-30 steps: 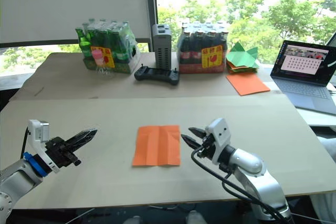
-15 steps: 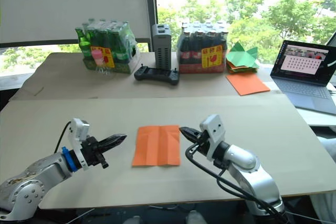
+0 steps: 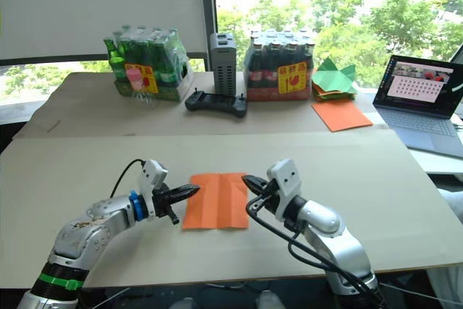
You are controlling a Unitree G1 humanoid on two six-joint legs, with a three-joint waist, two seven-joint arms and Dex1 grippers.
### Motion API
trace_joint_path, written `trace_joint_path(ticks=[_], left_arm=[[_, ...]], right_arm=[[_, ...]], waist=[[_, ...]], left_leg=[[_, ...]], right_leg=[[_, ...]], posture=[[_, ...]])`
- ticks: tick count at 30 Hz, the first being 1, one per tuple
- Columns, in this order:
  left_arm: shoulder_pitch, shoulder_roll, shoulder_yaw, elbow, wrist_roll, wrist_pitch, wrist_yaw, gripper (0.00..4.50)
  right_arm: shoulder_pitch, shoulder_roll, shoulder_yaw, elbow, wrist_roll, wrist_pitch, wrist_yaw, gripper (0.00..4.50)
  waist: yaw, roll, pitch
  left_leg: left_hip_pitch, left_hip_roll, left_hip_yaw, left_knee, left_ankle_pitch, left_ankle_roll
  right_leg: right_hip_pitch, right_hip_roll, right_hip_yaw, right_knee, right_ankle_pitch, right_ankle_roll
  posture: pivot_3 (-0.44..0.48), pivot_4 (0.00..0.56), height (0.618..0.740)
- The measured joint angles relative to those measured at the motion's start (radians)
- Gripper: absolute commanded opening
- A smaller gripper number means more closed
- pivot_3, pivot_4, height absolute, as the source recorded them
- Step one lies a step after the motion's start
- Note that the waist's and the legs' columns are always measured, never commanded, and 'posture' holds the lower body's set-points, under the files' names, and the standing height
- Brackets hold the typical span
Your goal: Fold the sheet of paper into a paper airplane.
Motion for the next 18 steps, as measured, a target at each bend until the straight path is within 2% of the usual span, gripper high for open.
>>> trace_joint_path(ticks=[14,18], left_arm=[[0.03,-0.002,-0.023,0.018,0.08,-0.022,-0.063,0.0],[0.03,-0.002,-0.017,0.022,0.09,-0.025,-0.074,0.0]], right_arm=[[-0.022,-0.016,0.084,0.135,-0.162,0.046,-0.051,0.03],[-0.029,0.02,0.085,0.175,-0.176,0.049,-0.064,0.03]], waist=[[0.0,0.0,0.0],[0.0,0.0,0.0]], left_leg=[[0.0,0.0,0.0,0.0,0.0,0.0],[0.0,0.0,0.0,0.0,0.0,0.0]], right_leg=[[0.0,0.0,0.0,0.0,0.0,0.0],[0.0,0.0,0.0,0.0,0.0,0.0]], posture=[[0.0,0.15,0.74],[0.0,0.15,0.74]])
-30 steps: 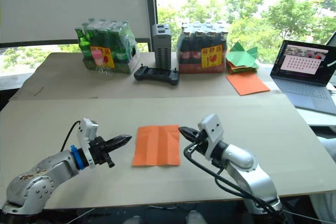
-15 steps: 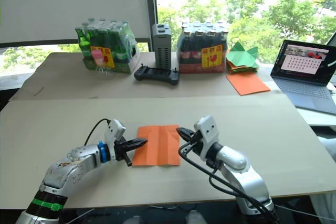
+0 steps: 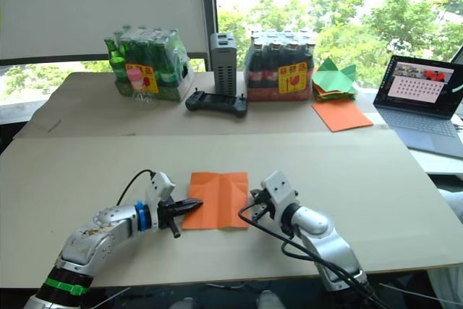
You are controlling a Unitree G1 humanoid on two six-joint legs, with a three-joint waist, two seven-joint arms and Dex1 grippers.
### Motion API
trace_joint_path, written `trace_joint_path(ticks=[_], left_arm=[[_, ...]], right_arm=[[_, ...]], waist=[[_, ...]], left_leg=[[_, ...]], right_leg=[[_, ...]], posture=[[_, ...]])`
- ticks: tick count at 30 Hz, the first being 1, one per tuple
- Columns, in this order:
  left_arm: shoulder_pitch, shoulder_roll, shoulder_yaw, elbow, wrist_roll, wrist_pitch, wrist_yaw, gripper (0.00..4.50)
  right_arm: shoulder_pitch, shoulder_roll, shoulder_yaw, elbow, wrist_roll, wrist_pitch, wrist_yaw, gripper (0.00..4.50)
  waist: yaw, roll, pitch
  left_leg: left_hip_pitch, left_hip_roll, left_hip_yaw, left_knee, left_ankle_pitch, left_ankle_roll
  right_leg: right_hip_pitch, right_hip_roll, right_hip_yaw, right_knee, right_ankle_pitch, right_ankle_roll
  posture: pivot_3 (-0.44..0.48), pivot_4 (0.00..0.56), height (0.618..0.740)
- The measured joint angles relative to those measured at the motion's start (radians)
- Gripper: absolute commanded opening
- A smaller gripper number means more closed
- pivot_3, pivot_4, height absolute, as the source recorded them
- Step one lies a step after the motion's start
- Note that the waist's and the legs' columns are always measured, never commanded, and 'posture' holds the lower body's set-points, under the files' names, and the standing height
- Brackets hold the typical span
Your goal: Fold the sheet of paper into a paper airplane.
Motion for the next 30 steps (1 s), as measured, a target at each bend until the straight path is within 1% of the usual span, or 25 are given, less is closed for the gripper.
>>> trace_joint_path(ticks=[2,16,22,30], left_arm=[[0.0,0.0,0.001,0.0,0.002,0.0,0.0,0.0],[0.004,-0.01,0.009,0.0,0.004,0.0,0.004,0.0],[0.013,-0.013,0.017,-0.004,0.004,-0.002,0.009,0.0],[0.019,-0.014,0.021,-0.01,0.004,-0.002,0.021,0.0]], right_arm=[[-0.014,0.015,0.0,0.012,-0.001,0.007,-0.009,0.03],[-0.075,0.017,0.001,0.078,-0.068,0.007,-0.009,0.03],[-0.101,0.014,0.027,0.091,-0.083,0.007,0.021,0.03],[-0.103,0.016,0.028,0.091,-0.086,0.007,0.048,0.03]], waist=[[0.0,0.0,0.0],[0.0,0.0,0.0],[-0.001,0.0,0.0],[-0.002,0.0,0.0]], left_leg=[[0.0,0.0,0.0,0.0,0.0,0.0],[0.0,0.0,0.0,0.0,0.0,0.0],[0.0,0.0,0.0,0.0,0.0,0.0],[0.0,0.0,0.0,0.0,0.0,0.0]], right_leg=[[0.0,0.0,0.0,0.0,0.0,0.0],[0.0,0.0,0.0,0.0,0.0,0.0],[0.0,0.0,0.0,0.0,0.0,0.0],[0.0,0.0,0.0,0.0,0.0,0.0]], posture=[[0.0,0.15,0.74],[0.0,0.15,0.74],[0.0,0.15,0.74],[0.0,0.15,0.74]])
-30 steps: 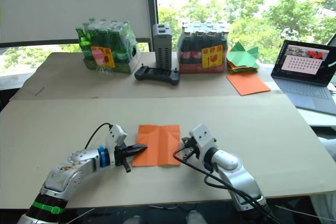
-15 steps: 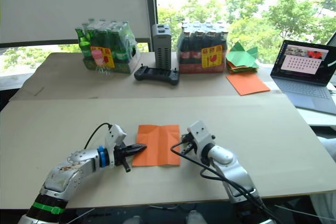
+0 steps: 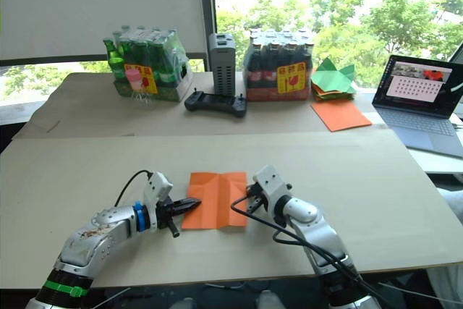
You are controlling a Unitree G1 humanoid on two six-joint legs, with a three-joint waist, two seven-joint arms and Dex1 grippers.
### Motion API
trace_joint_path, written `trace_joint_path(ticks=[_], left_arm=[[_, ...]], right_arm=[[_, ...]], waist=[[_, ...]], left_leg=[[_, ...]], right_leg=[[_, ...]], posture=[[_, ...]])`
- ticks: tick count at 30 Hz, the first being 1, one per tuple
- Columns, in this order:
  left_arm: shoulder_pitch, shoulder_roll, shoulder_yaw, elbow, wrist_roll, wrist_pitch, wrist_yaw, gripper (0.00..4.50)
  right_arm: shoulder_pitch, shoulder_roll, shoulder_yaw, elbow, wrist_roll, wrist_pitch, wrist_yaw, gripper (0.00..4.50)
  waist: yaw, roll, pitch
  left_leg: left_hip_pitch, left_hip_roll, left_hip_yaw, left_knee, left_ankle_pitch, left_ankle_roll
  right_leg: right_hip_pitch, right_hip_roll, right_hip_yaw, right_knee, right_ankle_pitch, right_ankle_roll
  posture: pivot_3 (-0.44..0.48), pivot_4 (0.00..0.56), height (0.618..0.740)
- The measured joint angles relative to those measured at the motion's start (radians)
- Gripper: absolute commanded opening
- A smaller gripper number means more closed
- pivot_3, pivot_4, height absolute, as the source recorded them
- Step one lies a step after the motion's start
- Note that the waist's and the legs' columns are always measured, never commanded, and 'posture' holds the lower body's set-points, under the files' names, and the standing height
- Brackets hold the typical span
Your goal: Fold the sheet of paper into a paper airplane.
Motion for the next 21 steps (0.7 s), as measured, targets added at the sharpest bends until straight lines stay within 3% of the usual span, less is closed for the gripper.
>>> trace_joint_path(ticks=[21], left_arm=[[0.012,0.0,0.006,-0.01,0.008,-0.002,0.007,0.0]], right_arm=[[-0.002,0.095,-0.054,-0.045,0.179,0.111,0.041,0.03]], waist=[[0.001,0.0,0.0]], left_leg=[[0.0,0.0,0.0,0.0,0.0,0.0]], right_leg=[[0.0,0.0,0.0,0.0,0.0,0.0]], posture=[[0.0,0.15,0.74]])
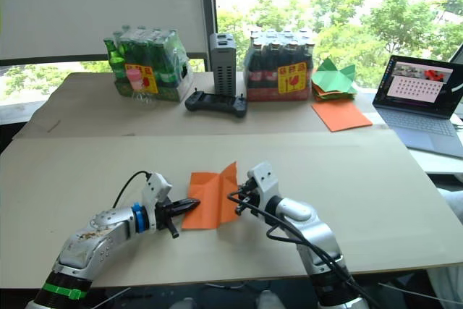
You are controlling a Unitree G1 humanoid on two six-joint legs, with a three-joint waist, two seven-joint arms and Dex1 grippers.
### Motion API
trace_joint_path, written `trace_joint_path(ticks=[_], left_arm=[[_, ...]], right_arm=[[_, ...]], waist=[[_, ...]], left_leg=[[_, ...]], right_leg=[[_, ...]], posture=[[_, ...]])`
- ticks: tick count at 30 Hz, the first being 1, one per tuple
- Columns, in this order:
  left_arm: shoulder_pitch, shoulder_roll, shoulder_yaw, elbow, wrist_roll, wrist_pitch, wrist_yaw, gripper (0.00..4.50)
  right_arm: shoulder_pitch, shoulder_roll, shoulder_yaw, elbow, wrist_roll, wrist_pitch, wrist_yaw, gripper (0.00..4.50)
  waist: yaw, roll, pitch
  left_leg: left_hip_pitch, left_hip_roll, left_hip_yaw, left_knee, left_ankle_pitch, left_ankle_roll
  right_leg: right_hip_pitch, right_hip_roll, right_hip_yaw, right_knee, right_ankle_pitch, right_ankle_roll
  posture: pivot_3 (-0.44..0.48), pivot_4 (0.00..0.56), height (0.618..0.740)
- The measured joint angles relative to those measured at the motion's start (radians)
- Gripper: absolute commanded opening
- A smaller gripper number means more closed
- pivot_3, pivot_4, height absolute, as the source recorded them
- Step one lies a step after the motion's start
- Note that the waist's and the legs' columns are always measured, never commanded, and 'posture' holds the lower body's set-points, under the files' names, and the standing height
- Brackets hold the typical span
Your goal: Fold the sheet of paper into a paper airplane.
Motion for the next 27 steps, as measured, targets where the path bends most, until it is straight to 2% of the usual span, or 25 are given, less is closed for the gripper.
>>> trace_joint_path(ticks=[8,14,22,27], left_arm=[[0.0,-0.009,0.0,0.0,0.014,-0.008,0.001,0.0],[0.0,-0.021,0.0,0.0,0.022,-0.011,0.001,0.0],[-0.001,-0.038,-0.001,0.0,0.031,-0.014,0.002,0.0],[-0.002,-0.043,-0.001,0.0,0.035,-0.014,0.002,0.0]], right_arm=[[-0.018,0.028,0.001,-0.016,0.035,0.005,0.005,0.03],[-0.04,0.066,0.003,-0.095,0.127,0.077,0.017,0.03],[-0.046,0.048,0.136,-0.086,0.058,0.069,0.015,0.03],[-0.053,0.079,0.147,-0.015,0.017,0.041,-0.015,0.03]], waist=[[0.0,0.0,0.0],[0.0,0.0,0.0],[0.0,0.0,0.0],[0.0,0.0,0.0]], left_leg=[[0.0,0.0,0.0,0.0,0.0,0.0],[0.0,0.0,0.0,0.0,0.0,0.0],[0.0,0.0,0.0,0.0,0.0,0.0],[0.0,0.0,0.0,0.0,0.0,0.0]], right_leg=[[0.0,0.0,0.0,0.0,0.0,0.0],[0.0,0.0,0.0,0.0,0.0,0.0],[0.0,0.0,0.0,0.0,0.0,0.0],[0.0,0.0,0.0,0.0,0.0,0.0]], posture=[[0.0,0.15,0.74],[0.0,0.15,0.74],[0.0,0.15,0.74],[0.0,0.15,0.74]])
